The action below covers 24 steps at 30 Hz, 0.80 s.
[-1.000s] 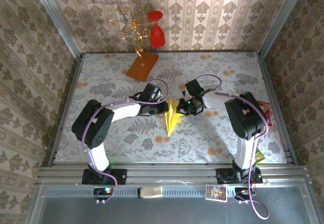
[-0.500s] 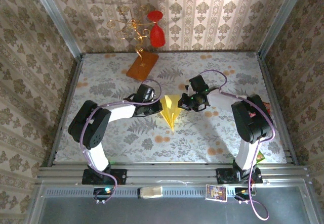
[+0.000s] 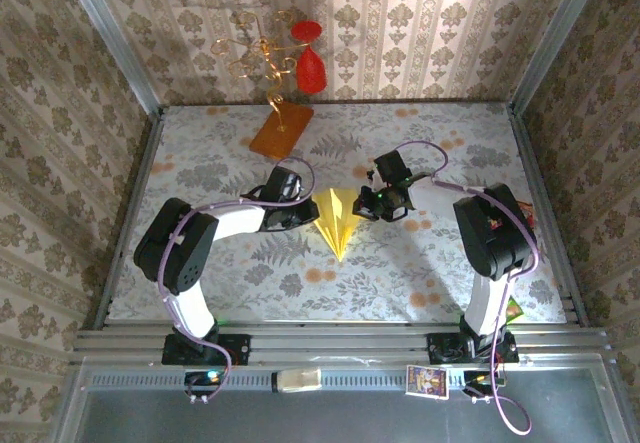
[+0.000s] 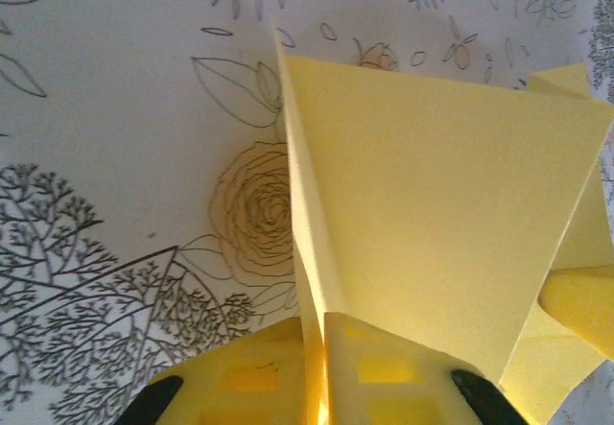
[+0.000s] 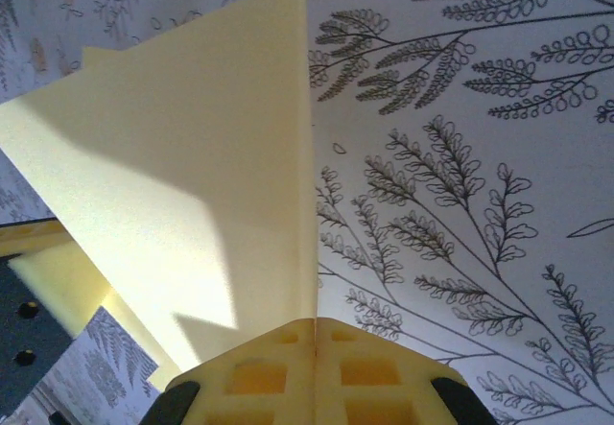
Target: Fold a paper plane with a square sheet of paper (pick it up from the middle)
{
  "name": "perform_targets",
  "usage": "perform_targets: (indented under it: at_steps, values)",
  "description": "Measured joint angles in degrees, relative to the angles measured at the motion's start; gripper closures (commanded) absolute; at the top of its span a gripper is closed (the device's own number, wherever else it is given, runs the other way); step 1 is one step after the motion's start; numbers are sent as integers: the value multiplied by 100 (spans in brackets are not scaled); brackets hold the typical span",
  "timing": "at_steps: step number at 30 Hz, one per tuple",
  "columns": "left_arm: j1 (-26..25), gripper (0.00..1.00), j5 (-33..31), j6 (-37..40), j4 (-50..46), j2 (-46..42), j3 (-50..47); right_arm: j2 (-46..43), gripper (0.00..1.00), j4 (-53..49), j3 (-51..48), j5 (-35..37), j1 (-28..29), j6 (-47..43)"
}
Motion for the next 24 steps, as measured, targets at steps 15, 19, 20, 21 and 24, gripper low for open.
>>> perform_targets:
  at_steps: [15,19,20,21,24]
  values:
    - [33,79,-11,122,-435,127,136,138,87,2,-61,-44,-44,0]
    - [33,79,-26,125,-494,173,173,203,87,2,-61,-44,-55,0]
    - [33,78,-24,125,-498,175,181,216,87,2,-61,-44,-55,0]
    - [33,78,-26,125,-516,175,195,225,87,0,-61,-44,-55,0]
    - [37,77,-28,142,-601,184,247,251,86,0,-61,-44,-59,0]
